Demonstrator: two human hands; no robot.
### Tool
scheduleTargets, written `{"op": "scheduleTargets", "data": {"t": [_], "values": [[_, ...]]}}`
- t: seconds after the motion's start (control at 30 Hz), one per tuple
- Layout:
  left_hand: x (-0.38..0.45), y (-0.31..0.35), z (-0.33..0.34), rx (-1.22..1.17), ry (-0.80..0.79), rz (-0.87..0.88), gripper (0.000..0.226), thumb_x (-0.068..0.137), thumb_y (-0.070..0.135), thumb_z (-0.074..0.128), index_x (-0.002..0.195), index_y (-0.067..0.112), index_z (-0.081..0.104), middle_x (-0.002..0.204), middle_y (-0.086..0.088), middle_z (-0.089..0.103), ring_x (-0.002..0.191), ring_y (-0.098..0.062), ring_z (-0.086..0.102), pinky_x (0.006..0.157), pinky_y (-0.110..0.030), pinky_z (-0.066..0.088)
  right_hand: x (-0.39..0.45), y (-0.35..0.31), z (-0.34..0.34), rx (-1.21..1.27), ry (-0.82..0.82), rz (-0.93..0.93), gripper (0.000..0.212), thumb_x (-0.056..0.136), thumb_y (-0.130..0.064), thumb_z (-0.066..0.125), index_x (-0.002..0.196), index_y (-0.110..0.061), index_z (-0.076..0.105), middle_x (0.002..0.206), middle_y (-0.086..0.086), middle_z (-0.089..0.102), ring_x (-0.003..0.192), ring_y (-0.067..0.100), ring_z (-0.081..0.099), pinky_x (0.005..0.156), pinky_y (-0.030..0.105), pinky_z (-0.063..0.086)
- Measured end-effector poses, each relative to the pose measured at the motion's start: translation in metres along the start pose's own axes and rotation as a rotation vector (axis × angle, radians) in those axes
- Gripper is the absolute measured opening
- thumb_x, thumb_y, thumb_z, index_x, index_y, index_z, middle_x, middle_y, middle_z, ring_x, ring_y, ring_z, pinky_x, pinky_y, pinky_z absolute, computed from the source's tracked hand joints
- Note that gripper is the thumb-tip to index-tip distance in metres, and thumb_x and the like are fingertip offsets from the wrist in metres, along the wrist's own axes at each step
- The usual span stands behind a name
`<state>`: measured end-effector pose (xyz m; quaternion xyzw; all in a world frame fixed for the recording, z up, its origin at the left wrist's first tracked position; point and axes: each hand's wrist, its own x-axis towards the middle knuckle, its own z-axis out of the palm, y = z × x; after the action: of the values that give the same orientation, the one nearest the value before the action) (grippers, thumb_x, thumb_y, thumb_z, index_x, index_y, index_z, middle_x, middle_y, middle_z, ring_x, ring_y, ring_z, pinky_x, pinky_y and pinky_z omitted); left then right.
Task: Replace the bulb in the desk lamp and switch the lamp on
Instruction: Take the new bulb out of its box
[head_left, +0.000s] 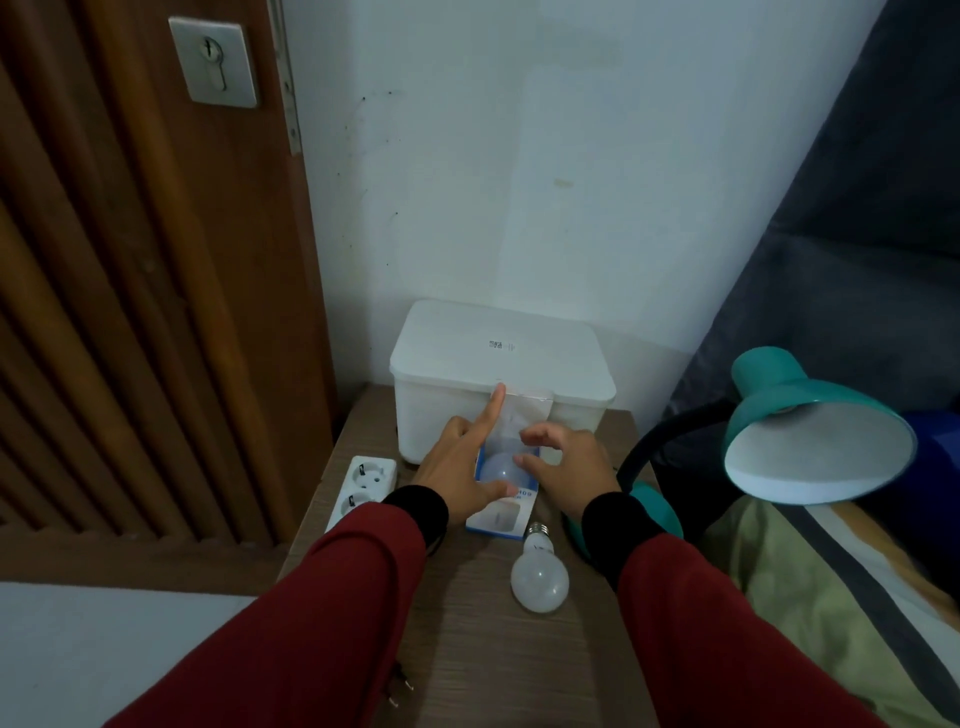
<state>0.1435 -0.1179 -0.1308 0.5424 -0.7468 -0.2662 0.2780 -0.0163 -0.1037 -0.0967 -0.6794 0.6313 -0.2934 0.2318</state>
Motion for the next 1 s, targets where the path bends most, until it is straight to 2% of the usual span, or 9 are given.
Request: {"op": "scheduleTargets", "data": {"t": [0.13,0.3,0.47,0.53,0.6,0.63,0.73,0.83,1.0], "values": [[0.000,-0.001,0.001,-0.002,0.014,0.010,0.120,0.070,0.039,0.078,0.119,0.072,-0.027,0.102,0.006,0.036,0.094,-0.007,0.044,0.084,-0.021,0.038,0.010,-0.004,-0.001,-0.251,-0.190,0.039,0.048,0.078,-0.037,0.071,0.122,-0.022,0.059,0.121,-0.003,0.064,0.122,0.019,0.049,0.106,0.042,0.039],[0.001,0.000,0.003,0.021,0.010,-0.002,0.123,0.070,0.039,0.078,0.116,0.072,-0.030,0.102,0.007,0.035,0.095,-0.006,0.041,0.084,-0.021,0.035,0.016,-0.011,-0.002,-0.357,-0.301,0.047,0.046,0.083,-0.038,0.066,0.125,-0.023,0.056,0.127,-0.002,0.060,0.124,0.020,0.047,0.106,0.041,0.039],[0.001,0.000,0.004,0.029,0.025,-0.013,0.124,0.069,0.038,0.079,0.115,0.073,-0.031,0.100,0.008,0.035,0.095,-0.006,0.040,0.083,-0.023,0.034,0.012,-0.016,-0.001,-0.381,-0.278,0.001,0.041,0.083,-0.035,0.065,0.122,-0.029,0.053,0.121,-0.004,0.061,0.121,0.020,0.043,0.103,0.041,0.039],[0.001,0.001,0.003,0.029,0.024,-0.015,0.124,0.069,0.038,0.079,0.114,0.073,-0.031,0.100,0.007,0.035,0.092,-0.007,0.041,0.082,-0.023,0.036,0.011,-0.018,-0.001,-0.282,-0.217,0.001,0.039,0.083,-0.028,0.066,0.120,-0.028,0.053,0.115,0.001,0.061,0.114,0.022,0.048,0.101,0.040,0.043],[0.000,0.002,0.002,0.029,0.030,-0.022,0.124,0.069,0.039,0.079,0.112,0.074,-0.031,0.100,0.006,0.037,0.090,-0.008,0.043,0.080,-0.023,0.038,0.012,-0.021,-0.008,-0.118,-0.145,0.015,0.033,0.084,-0.017,0.065,0.115,-0.024,0.057,0.100,0.005,0.065,0.100,0.022,0.059,0.093,0.035,0.049],[0.000,0.003,0.002,0.028,0.038,-0.023,0.123,0.070,0.038,0.079,0.112,0.074,-0.031,0.101,0.005,0.039,0.092,-0.008,0.043,0.081,-0.024,0.039,0.012,-0.022,-0.012,-0.103,-0.160,0.003,0.033,0.084,-0.014,0.064,0.115,-0.023,0.058,0.098,0.006,0.067,0.098,0.022,0.060,0.092,0.034,0.050],[-0.001,0.005,0.003,0.033,0.060,-0.023,0.124,0.070,0.037,0.079,0.114,0.072,-0.031,0.114,-0.001,0.046,0.102,-0.012,0.046,0.090,-0.030,0.042,0.012,-0.022,-0.013,-0.342,-0.297,-0.064,0.035,0.088,-0.026,0.060,0.123,-0.025,0.055,0.116,0.005,0.065,0.115,0.022,0.051,0.100,0.040,0.044],[-0.002,0.006,0.002,0.051,0.049,-0.023,0.124,0.070,0.037,0.079,0.111,0.073,-0.033,0.122,-0.004,0.046,0.110,-0.017,0.048,0.096,-0.036,0.043,0.011,-0.017,-0.007,-0.395,-0.323,0.004,0.041,0.088,-0.038,0.058,0.127,-0.027,0.050,0.124,0.005,0.059,0.117,0.022,0.050,0.101,0.039,0.044],[-0.004,0.007,-0.001,0.033,0.031,-0.032,0.123,0.069,0.035,0.080,0.117,0.069,-0.029,0.107,0.003,0.043,0.099,-0.008,0.042,0.092,-0.028,0.041,0.019,-0.018,-0.002,-0.433,-0.342,0.011,0.051,0.083,-0.042,0.064,0.128,-0.019,0.052,0.127,0.005,0.058,0.115,0.021,0.054,0.101,0.039,0.046]]}}
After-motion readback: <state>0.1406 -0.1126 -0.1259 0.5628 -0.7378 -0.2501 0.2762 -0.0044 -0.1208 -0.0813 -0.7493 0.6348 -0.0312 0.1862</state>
